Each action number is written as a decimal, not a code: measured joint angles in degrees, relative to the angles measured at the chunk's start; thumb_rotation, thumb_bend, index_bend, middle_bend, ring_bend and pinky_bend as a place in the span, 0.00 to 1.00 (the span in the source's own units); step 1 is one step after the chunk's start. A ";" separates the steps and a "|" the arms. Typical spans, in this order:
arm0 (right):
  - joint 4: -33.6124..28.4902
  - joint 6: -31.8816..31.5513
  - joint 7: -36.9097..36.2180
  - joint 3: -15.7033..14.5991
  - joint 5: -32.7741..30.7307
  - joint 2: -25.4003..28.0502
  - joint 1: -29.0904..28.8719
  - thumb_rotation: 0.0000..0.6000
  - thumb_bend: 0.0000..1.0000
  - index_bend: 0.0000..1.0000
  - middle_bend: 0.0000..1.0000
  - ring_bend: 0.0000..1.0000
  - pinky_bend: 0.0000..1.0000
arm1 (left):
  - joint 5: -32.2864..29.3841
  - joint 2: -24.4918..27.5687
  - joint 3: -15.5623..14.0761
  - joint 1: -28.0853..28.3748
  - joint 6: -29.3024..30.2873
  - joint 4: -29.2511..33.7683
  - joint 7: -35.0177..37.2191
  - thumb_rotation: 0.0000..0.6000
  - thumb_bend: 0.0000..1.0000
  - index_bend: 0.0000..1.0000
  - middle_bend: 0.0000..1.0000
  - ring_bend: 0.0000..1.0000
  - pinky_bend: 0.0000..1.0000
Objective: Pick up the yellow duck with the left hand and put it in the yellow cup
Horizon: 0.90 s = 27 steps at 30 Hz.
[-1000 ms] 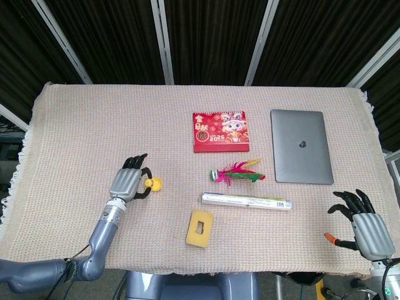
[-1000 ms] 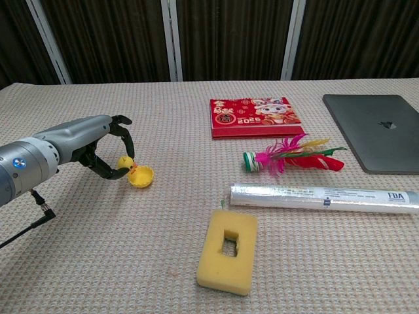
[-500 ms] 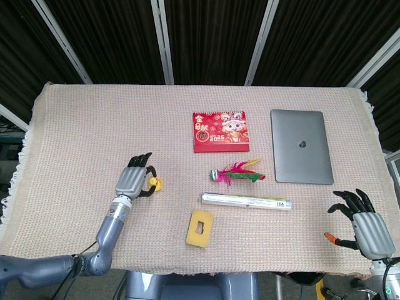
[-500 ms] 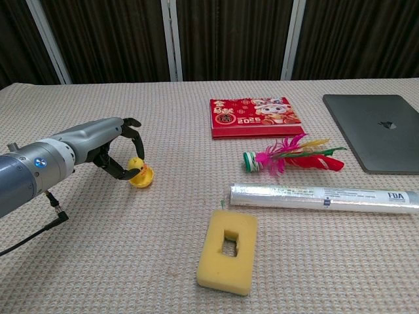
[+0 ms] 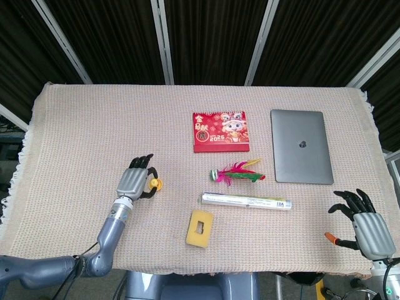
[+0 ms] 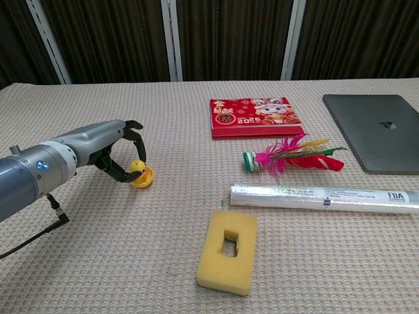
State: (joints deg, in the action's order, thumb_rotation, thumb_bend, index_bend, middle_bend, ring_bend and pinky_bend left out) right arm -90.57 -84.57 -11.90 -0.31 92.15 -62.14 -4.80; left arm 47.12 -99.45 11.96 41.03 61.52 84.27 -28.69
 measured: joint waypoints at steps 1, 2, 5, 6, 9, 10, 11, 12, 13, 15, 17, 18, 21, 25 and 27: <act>0.00 -0.01 -0.01 0.01 -0.01 0.00 0.00 1.00 0.02 0.43 0.16 0.12 0.05 | 0.00 0.01 -0.05 -0.03 0.00 0.03 -0.03 1.00 0.38 0.47 0.00 0.00 0.00; 0.01 -0.01 -0.04 0.01 -0.02 0.00 0.00 1.00 0.02 0.43 0.16 0.12 0.05 | 0.02 0.01 -0.20 -0.08 0.01 0.09 -0.07 1.00 0.38 0.47 0.00 0.00 0.00; 0.00 -0.03 -0.07 0.00 0.01 0.00 0.01 1.00 0.02 0.43 0.16 0.12 0.05 | 0.03 -0.06 -0.37 -0.19 0.03 0.13 -0.11 1.00 0.38 0.47 0.00 0.00 0.00; -0.02 -0.05 -0.08 0.00 0.04 0.00 0.02 1.00 0.02 0.43 0.16 0.12 0.05 | 0.03 -0.11 -0.40 -0.19 0.02 0.06 -0.12 1.00 0.38 0.47 0.00 0.00 0.00; -0.04 -0.12 -0.07 -0.02 0.08 0.01 0.05 1.00 0.02 0.43 0.16 0.12 0.05 | 0.03 -0.29 -0.40 -0.20 0.01 -0.11 -0.10 1.00 0.38 0.47 0.00 0.00 0.00; -0.04 -0.09 -0.08 -0.02 0.06 0.02 0.05 1.00 0.02 0.43 0.16 0.12 0.05 | 0.11 -0.31 -0.41 -0.19 0.02 -0.17 -0.13 1.00 0.38 0.47 0.00 0.00 0.00; -0.02 -0.06 -0.11 -0.02 0.03 0.03 0.04 1.00 0.02 0.43 0.16 0.12 0.05 | 0.18 -0.36 -0.42 -0.17 0.05 -0.29 -0.18 1.00 0.38 0.47 0.00 0.00 0.00; 0.00 -0.05 -0.15 0.00 -0.01 0.03 0.04 1.00 0.02 0.43 0.16 0.12 0.05 | 0.20 -0.40 -0.41 -0.17 0.07 -0.37 -0.18 1.00 0.38 0.47 0.00 0.00 0.00; 0.02 -0.04 -0.19 0.01 -0.04 0.03 0.04 1.00 0.02 0.43 0.16 0.12 0.05 | 0.20 -0.41 -0.38 -0.18 0.07 -0.40 -0.16 1.00 0.38 0.47 0.00 0.00 0.00; 0.02 -0.01 -0.25 0.01 -0.07 0.04 0.03 1.00 0.02 0.43 0.16 0.12 0.05 | 0.32 -0.44 -0.30 -0.21 0.15 -0.56 -0.02 1.00 0.38 0.47 0.00 0.00 0.00; 0.02 -0.02 -0.27 0.02 -0.08 0.06 0.04 1.00 0.02 0.43 0.16 0.12 0.05 | 0.46 -0.51 -0.21 -0.30 0.21 -0.75 0.33 1.00 0.35 0.45 0.00 0.00 0.00; 0.03 -0.06 -0.28 0.02 -0.08 0.07 0.05 1.00 0.02 0.43 0.16 0.12 0.05 | 0.44 -0.54 -0.14 -0.34 0.21 -0.85 0.44 1.00 0.33 0.43 0.00 0.00 0.00; 0.02 -0.05 -0.28 0.03 -0.06 0.06 0.05 1.00 0.02 0.43 0.16 0.12 0.05 | 0.58 -0.62 -0.11 -0.42 0.25 -0.98 0.54 1.00 0.25 0.40 0.00 0.00 0.00; -0.01 -0.11 -0.27 0.03 -0.02 0.05 0.06 1.00 0.02 0.44 0.16 0.12 0.05 | 0.75 -0.69 -0.21 -0.48 0.20 -1.04 0.56 1.00 0.24 0.39 0.00 0.00 0.00; -0.02 -0.14 -0.27 0.02 0.01 0.07 0.08 1.00 0.02 0.44 0.16 0.12 0.05 | 0.80 -0.70 -0.23 -0.51 0.18 -0.95 0.55 1.00 0.23 0.39 0.00 0.00 0.00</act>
State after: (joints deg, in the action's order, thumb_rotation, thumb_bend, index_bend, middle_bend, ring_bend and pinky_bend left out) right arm -90.59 -84.71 -12.16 -0.29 92.16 -62.06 -4.72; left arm 47.92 -100.15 11.74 40.52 61.70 83.33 -28.13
